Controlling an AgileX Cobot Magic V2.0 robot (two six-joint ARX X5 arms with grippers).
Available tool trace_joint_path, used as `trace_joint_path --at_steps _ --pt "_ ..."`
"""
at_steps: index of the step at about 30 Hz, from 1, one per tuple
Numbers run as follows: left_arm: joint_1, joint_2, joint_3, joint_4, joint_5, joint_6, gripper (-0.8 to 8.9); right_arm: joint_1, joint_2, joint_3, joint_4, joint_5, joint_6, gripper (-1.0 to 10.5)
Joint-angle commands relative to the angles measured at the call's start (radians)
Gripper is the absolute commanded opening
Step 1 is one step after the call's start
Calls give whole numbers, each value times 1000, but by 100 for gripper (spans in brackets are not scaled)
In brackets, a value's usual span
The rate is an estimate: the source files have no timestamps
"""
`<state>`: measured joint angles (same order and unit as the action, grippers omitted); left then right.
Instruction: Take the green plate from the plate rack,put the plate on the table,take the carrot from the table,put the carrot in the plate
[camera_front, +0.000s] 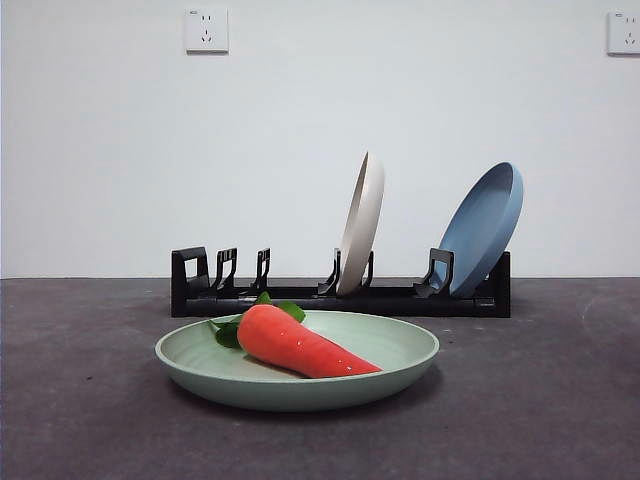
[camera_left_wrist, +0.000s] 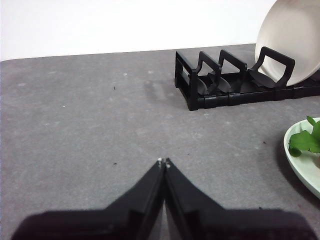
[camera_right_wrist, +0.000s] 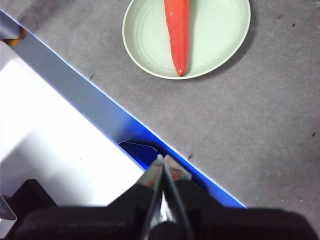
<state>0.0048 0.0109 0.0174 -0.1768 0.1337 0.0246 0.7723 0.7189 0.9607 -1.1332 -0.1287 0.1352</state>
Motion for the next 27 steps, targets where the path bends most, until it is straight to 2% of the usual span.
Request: trace_joint_path --at_steps 1,17,18,20,27 --pt "3 -3 -14 3 0 -10 -1 2 0 -4 2 1 6 1" --pt "3 -3 -14 3 -1 -10 -1 -11 -6 -4 1 8 -5 1" --pt "3 -3 -14 3 -1 -10 -1 -31 -19 -4 6 30 -68 1" --pt "3 -3 -14 3 -1 -10 -1 -87 -47 -5 47 42 -102 1" --pt "3 -3 -14 3 -1 -10 -1 -420 -216 -137 468 -55 -107 1"
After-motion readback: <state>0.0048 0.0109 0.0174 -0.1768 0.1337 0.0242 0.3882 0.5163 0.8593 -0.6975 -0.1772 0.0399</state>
